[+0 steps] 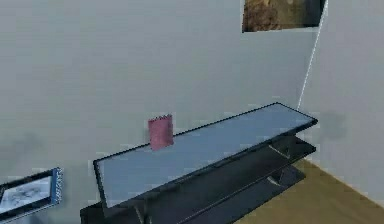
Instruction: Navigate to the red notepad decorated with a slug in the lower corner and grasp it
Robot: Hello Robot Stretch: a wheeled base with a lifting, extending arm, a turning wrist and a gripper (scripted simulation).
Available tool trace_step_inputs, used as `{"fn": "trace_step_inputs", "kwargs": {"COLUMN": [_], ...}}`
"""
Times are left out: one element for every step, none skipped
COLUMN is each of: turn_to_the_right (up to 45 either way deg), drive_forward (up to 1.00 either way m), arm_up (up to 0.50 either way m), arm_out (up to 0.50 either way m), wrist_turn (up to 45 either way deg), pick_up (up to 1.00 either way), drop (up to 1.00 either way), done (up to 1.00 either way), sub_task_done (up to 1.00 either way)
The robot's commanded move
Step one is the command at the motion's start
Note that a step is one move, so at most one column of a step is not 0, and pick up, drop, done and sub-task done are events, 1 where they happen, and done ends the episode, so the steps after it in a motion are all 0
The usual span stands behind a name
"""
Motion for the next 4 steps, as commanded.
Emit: {"fn": "trace_step_inputs", "kwargs": {"turn_to_the_right": [-45.0,-45.0,45.0,45.0], "drive_forward": [0.00,0.00,0.00,0.00], "arm_up": [0.00,0.00,0.00,0.00], "arm_out": [0.00,0.00,0.00,0.00], "wrist_turn": [0.0,0.0,0.0,0.0], "pick_up": [0.00,0.00,0.00,0.00], "drop": [0.00,0.00,0.00,0.00], "done": [0.00,0.00,0.00,0.00], "sub_task_done": [0.00,0.00,0.00,0.00]}}
